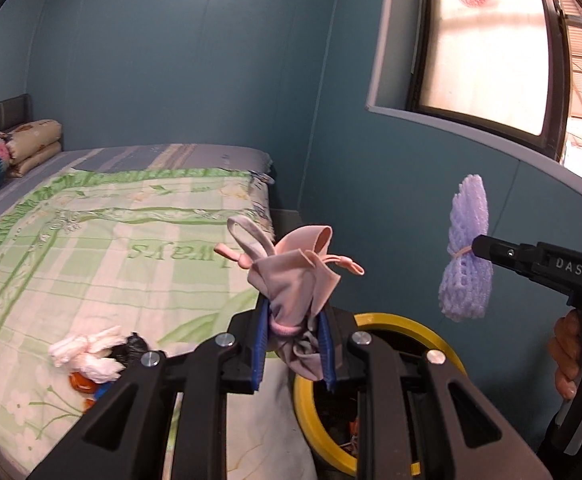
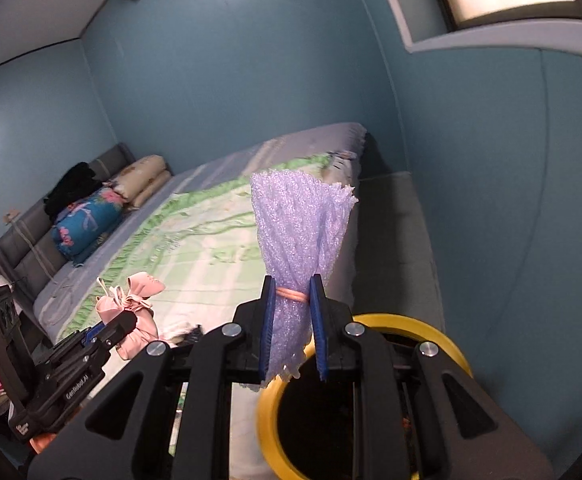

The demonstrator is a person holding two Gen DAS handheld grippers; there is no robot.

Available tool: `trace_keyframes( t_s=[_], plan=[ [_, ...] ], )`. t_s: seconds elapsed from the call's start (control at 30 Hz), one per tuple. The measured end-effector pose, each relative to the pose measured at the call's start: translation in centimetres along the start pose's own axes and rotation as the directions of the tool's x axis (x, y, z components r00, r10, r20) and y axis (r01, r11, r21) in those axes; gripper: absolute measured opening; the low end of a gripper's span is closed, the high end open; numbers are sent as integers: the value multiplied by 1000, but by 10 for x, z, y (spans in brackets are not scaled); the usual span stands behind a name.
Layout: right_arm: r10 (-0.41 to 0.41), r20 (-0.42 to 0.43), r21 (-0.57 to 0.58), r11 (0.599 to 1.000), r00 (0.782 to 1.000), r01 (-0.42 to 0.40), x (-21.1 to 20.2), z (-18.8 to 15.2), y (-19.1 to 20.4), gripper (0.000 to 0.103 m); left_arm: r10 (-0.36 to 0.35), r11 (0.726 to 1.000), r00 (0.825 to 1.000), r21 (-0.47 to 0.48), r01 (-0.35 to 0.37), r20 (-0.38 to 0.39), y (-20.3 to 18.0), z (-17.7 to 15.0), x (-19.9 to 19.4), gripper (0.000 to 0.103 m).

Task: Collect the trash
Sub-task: 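Lift the pink bag and lavender sleeve and carry both over the yellow bin, then open both tools to drop the pink bag and lavender sleeve into the bin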

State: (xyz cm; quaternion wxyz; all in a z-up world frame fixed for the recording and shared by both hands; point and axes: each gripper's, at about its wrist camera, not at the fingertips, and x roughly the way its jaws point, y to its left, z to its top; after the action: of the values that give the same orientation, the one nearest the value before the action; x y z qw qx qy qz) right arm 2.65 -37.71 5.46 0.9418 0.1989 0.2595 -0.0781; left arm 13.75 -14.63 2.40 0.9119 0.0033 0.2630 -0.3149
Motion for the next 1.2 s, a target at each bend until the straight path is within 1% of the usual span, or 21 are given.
trace_keyframes(
  t_s=[0.13,0.2,0.37,0.53,0.63,0.67,0.83,0.97,1.03,1.13,1.17,1.2],
  plan=[
    [-35,-35,40,999,999,36,10,-3,-15,17,-54,998,998,18,55,-39,-17,-10,22,20],
    [-59,-45,59,996,997,62,14,-7,-23,17,-68,997,996,26,70,-59,-22,-13,31,20],
    [-85,-69,99,991,994,92,27,-15,-44,17,-89,995,989,43,94,-115,-33,-24,54,20],
    [-85,-115,109,989,990,98,47,-19,-58,17,-103,993,979,34,110,-175,-39,-33,74,20],
    [-82,-160,117,988,984,101,61,-23,-64,17,-107,992,974,42,118,-201,-45,-41,83,20],
    [-71,-181,124,988,981,95,67,-26,-66,17,-108,992,971,47,121,-212,-47,-45,86,20],
    [-65,-225,134,986,972,96,84,-35,-75,18,-114,990,957,53,133,-268,-52,-61,99,21],
    [-66,-238,151,983,969,104,90,-42,-82,18,-125,988,950,52,146,-286,-52,-66,104,21],
    [-67,-242,157,982,968,108,86,-49,-84,18,-139,985,946,54,161,-292,-52,-67,106,21],
    [-67,-253,161,981,965,110,89,-51,-85,19,-143,984,945,61,167,-293,-54,-70,105,23],
    [-65,-255,164,980,965,110,90,-51,-86,19,-144,984,944,60,169,-295,-54,-71,106,25],
    [-63,-258,167,980,964,109,90,-52,-86,20,-146,984,944,59,171,-296,-55,-71,105,29]
  ],
)
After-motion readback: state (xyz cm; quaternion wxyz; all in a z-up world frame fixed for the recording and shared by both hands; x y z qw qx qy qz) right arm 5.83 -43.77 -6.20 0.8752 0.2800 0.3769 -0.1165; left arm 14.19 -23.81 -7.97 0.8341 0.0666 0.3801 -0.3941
